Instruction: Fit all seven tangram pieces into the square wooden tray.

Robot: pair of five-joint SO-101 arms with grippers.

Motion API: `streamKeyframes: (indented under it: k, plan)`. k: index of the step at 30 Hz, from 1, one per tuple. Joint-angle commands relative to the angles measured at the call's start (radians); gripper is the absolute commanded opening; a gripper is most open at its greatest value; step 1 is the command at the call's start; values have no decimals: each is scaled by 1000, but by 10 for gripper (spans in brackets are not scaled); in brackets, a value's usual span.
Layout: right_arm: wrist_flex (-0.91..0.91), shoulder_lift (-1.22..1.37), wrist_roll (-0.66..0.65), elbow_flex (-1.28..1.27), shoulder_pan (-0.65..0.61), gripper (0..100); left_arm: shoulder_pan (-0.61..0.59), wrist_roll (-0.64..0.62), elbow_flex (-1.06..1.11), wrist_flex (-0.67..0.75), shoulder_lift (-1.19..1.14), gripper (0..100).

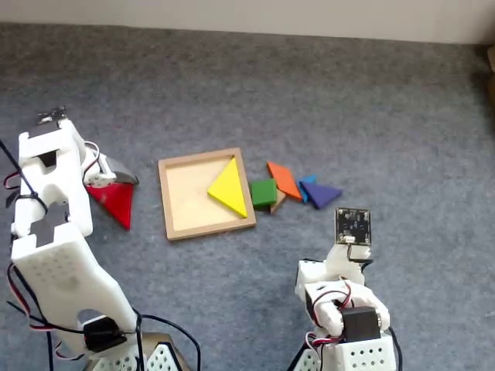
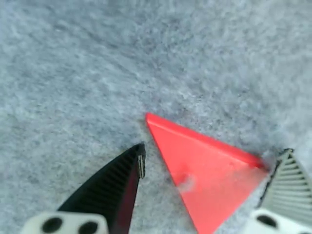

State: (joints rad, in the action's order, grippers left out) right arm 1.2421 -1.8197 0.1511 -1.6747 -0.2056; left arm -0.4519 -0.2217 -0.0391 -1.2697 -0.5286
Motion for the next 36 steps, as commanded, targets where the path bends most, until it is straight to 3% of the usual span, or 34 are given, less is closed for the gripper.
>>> streamKeyframes:
  k: [1, 6, 21, 36]
  plan:
    - [5, -15, -11, -101, 12, 22, 77, 77, -30, -43, 4, 356]
    - [5, -15, -11, -101, 12, 22, 130, 183, -30, -44, 2, 231]
    - [5, -15, -11, -101, 12, 22, 186, 433, -50, -130, 30, 225]
    - [5, -15, -11, -101, 12, 22, 236, 534, -53, -229, 246, 224]
